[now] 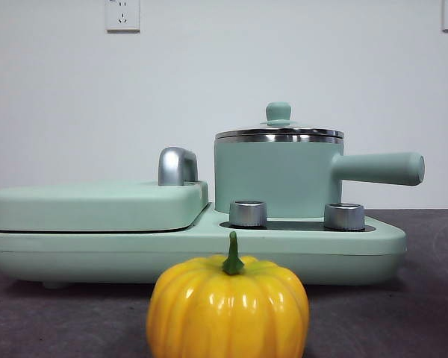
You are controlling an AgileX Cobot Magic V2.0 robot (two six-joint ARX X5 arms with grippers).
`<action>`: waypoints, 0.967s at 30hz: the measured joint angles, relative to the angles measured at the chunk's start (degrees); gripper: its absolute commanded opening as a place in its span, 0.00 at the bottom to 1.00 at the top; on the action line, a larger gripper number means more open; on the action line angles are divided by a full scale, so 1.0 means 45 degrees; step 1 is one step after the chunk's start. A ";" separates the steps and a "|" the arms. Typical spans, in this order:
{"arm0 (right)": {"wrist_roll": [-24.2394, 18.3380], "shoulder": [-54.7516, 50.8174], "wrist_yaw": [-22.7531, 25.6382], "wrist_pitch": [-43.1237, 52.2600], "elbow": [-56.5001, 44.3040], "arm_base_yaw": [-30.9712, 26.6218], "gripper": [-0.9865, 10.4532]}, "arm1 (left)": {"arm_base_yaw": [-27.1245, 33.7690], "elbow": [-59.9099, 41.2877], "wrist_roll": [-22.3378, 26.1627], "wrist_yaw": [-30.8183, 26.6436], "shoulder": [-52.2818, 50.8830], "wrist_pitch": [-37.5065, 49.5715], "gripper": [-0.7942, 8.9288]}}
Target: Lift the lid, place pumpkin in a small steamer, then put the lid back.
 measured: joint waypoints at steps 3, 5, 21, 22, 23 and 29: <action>0.0831 0.0010 -0.0466 -0.0219 0.0282 0.0053 0.10 | -0.0253 0.0034 -0.0597 0.0670 0.0180 0.0039 0.10; 0.1423 0.0015 -0.0510 -0.0427 0.0884 0.0175 0.10 | -0.0457 0.0233 -0.1064 0.0928 0.0457 -0.0058 0.10; 0.1923 0.3779 -0.4206 -0.5294 0.7655 0.0622 0.10 | -0.2356 0.5717 -0.1452 0.3011 0.5425 -0.0952 0.10; 0.1627 0.4124 -0.4575 -0.5746 0.8068 0.0622 0.10 | -0.2453 0.6217 -0.1219 0.3264 0.5901 -0.1248 0.10; 0.1292 0.4449 -0.4881 -0.6198 0.8471 0.0622 0.10 | -0.2560 0.6708 -0.0957 0.3536 0.6387 -0.1540 0.10; -0.0704 0.5911 -0.5887 -0.8014 1.0346 0.0636 0.10 | -0.3225 0.8825 0.0010 0.5139 0.8820 -0.2268 0.10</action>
